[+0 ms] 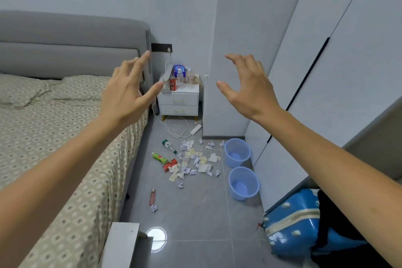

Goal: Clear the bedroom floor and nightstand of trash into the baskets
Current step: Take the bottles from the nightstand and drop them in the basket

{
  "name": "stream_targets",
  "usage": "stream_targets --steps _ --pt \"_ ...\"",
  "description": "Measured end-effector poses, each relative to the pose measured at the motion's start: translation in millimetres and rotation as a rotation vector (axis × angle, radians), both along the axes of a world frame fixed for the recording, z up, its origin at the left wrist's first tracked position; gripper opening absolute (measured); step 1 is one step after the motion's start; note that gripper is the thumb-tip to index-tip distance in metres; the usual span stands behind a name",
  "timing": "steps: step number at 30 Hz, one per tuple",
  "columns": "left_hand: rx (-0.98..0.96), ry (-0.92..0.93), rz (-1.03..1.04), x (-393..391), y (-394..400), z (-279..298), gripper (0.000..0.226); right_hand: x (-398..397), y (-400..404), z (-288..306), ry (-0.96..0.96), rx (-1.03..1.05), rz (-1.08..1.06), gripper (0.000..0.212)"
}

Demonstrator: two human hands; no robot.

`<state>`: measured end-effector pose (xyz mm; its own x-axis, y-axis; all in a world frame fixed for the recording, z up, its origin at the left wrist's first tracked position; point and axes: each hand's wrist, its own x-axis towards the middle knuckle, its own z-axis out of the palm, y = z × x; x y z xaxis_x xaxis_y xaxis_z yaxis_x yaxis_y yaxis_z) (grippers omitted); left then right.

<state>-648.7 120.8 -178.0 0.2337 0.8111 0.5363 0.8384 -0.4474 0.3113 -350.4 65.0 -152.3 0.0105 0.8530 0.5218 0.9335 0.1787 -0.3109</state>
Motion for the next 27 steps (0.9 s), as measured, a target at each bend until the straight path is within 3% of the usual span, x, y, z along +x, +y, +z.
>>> stream_targets --steps 13,27 --pt "-0.131 0.024 0.019 -93.4 79.9 -54.6 0.074 -109.9 100.1 -61.5 0.046 -0.139 0.075 0.062" --pt "-0.172 0.109 0.034 -92.7 267.9 -83.3 0.073 -113.6 309.2 -106.9 0.129 -0.156 0.131 0.062"
